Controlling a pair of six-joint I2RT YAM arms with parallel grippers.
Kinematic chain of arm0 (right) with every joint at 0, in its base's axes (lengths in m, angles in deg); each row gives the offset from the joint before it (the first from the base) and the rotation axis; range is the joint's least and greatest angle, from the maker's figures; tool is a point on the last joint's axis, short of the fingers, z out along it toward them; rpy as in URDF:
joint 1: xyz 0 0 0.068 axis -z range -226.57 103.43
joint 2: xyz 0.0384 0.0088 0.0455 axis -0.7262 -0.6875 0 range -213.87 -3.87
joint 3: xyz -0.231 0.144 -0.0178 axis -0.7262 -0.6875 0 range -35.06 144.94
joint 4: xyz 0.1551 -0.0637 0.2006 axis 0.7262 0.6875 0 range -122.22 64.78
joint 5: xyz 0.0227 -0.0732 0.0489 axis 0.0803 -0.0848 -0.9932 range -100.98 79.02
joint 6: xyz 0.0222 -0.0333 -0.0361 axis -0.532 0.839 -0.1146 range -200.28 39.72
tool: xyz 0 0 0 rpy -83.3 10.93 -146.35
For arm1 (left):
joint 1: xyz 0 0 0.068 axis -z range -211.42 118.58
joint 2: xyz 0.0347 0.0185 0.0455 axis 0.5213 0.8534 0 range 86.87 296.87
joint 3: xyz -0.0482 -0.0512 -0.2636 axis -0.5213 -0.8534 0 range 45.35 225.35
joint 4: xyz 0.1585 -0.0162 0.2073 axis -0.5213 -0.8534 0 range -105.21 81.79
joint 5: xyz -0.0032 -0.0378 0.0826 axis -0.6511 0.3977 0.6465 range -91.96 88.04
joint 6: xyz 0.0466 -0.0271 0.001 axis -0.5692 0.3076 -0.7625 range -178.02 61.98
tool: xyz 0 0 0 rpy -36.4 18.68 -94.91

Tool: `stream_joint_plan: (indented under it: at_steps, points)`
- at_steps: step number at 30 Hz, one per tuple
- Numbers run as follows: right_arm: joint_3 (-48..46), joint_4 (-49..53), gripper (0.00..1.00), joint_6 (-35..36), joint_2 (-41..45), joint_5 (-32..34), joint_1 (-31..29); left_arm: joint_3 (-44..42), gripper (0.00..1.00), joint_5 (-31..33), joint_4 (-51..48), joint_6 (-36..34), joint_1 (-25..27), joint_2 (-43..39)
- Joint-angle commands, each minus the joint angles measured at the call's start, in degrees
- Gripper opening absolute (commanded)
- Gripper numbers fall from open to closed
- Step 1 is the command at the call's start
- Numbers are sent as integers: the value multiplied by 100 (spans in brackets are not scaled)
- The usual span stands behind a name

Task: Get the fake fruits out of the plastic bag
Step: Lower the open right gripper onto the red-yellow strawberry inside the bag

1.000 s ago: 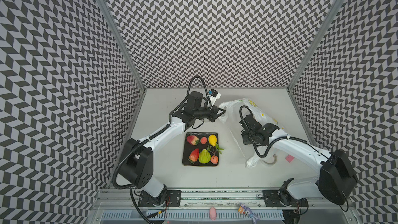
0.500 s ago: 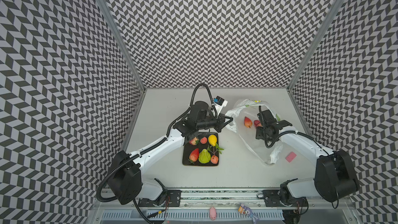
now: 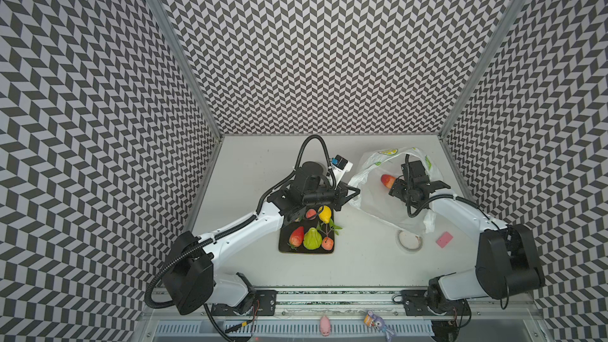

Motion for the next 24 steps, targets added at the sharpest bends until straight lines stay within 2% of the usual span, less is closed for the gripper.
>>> stream_joint_plan:
  at_steps: [1,9,24]
  points:
    - [-27,-669,77,-534,-86,185,97,-45,0,-57,101,-18,106,-174]
    - [-32,-1050,81,-1046,-455,480,480,-121,0,-69,77,-77,280,-250]
    - [535,-1535,79,-1126,-1480,-47,650,-218,0,-233,-235,-368,312,-261]
